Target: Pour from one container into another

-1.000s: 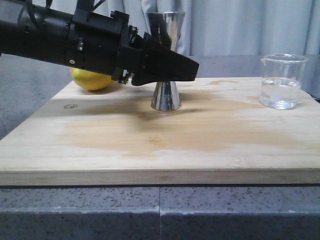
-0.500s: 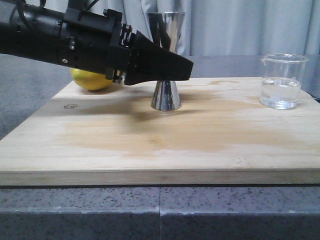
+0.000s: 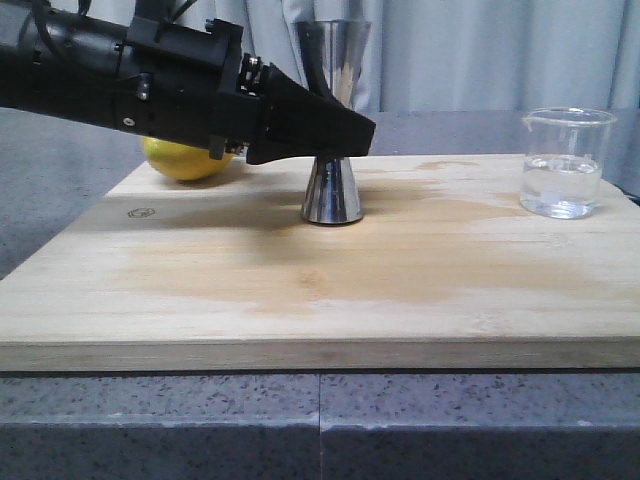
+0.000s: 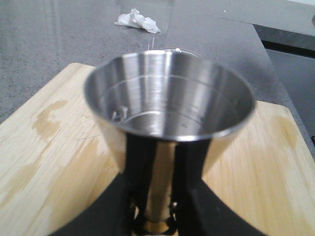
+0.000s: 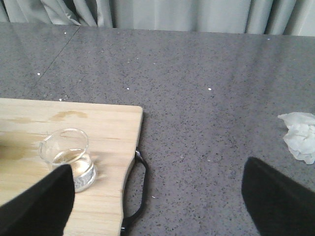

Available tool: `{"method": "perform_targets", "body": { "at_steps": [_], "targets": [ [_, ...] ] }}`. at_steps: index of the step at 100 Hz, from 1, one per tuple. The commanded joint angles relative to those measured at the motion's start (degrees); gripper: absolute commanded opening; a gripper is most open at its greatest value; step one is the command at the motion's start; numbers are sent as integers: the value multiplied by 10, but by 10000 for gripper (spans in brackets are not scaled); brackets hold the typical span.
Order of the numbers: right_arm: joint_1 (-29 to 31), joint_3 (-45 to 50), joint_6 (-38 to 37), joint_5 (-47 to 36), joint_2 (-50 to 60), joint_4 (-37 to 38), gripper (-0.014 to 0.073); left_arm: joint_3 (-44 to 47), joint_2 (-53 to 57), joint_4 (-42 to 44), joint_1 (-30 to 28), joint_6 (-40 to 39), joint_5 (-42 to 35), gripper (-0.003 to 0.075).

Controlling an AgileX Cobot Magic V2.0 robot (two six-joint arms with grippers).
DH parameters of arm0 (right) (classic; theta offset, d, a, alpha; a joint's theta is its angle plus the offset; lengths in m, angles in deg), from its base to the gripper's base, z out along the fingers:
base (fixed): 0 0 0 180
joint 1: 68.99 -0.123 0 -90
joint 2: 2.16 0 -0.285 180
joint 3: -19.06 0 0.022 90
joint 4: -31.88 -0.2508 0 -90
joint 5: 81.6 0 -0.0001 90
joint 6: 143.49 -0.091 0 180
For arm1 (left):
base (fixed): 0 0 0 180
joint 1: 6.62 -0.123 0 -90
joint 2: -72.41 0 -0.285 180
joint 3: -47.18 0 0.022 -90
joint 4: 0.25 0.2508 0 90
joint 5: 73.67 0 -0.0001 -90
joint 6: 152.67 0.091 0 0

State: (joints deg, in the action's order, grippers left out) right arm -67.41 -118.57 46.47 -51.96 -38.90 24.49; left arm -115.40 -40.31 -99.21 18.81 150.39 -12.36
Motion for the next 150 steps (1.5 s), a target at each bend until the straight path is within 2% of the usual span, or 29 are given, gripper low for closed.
{"method": "perform_targets", "body": {
  "at_steps": [1,39,53,92,104,130,150],
  "targets": [
    [1,-21,5,-48,-7,0,627,-11,24,-30,-1,1,35,38],
    [-6,-41,7,-25,-7,-12,627,-38,24,-27,-1,7,76,21],
    [-35,-41,28,-26,-8,-40,627,-39,24,-27,-1,7,81,21],
    [-116,-41,28,-35,-82,-41,627,-42,24,-25,-1,7,80,23],
    [-144,-41,28,-49,-113,-43,627,-42,24,-26,-1,36,80,23],
    [-183,-32,28,-126,-170,-68,627,-42,24,-27,-1,36,77,22],
    [-211,36,28,-251,-179,-70,627,-42,24,-28,-1,36,77,22]
  ]
}}
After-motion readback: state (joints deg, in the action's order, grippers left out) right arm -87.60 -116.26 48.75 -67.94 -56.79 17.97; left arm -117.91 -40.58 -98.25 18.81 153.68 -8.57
